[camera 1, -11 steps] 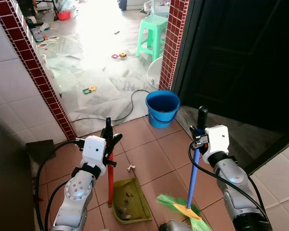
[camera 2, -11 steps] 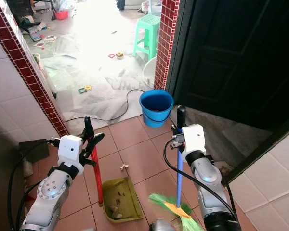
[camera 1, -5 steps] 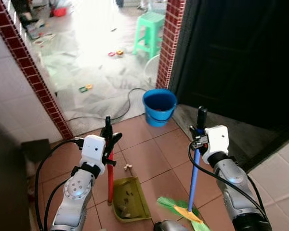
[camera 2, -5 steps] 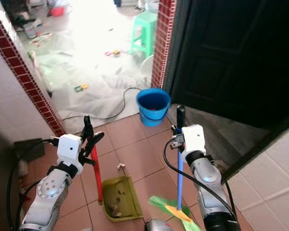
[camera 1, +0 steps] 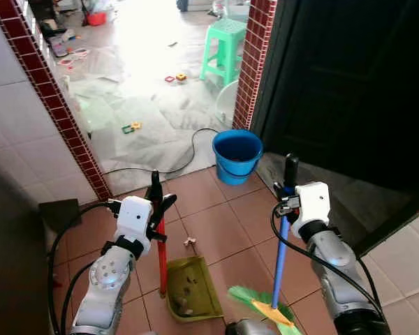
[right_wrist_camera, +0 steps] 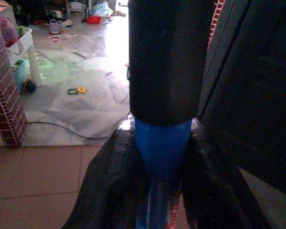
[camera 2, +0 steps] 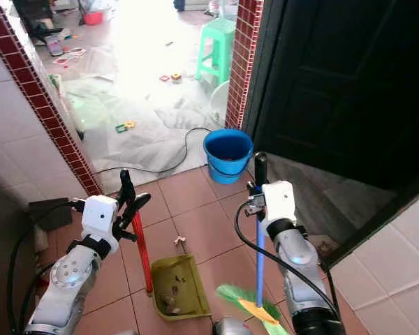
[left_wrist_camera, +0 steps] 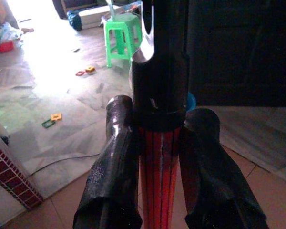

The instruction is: Sweep floor

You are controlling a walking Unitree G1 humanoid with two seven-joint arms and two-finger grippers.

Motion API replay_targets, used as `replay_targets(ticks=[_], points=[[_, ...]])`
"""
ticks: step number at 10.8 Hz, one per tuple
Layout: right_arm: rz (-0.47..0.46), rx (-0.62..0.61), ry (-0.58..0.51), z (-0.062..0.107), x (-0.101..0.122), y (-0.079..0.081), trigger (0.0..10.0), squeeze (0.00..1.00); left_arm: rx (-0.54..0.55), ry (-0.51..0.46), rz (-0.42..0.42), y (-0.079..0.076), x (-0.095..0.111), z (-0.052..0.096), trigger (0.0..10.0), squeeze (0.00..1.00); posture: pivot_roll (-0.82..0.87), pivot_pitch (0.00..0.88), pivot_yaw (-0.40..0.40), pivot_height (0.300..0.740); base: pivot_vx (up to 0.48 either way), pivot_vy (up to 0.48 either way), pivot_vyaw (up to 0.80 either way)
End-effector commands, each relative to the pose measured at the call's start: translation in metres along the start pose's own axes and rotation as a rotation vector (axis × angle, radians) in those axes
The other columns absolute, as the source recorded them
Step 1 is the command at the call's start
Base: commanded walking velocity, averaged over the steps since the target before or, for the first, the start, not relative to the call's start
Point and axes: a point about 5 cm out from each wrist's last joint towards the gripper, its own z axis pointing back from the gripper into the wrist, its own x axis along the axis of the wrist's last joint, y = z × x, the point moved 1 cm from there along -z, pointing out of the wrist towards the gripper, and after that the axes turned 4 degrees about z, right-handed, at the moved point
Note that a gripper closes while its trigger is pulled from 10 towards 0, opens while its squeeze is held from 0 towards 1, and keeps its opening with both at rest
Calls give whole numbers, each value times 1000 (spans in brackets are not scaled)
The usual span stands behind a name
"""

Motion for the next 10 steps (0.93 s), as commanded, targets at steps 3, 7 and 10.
replay_targets(ticks=[3,7,10], points=[[-7,0,-18,-5,5,-1,10000,0,-12,-1,-23,-1,3,-1,10000,0,-8,0,5,740,0,0,0],[9,2,-20,-7,7,-2,10000,0,-3,-1,-22,1,2,-2,10000,0,-17,0,-4,740,0,0,0],[10,2,-22,-8,8,-4,10000,0,0,-3,-18,0,2,-3,10000,0,-20,0,-7,740,0,0,0]])
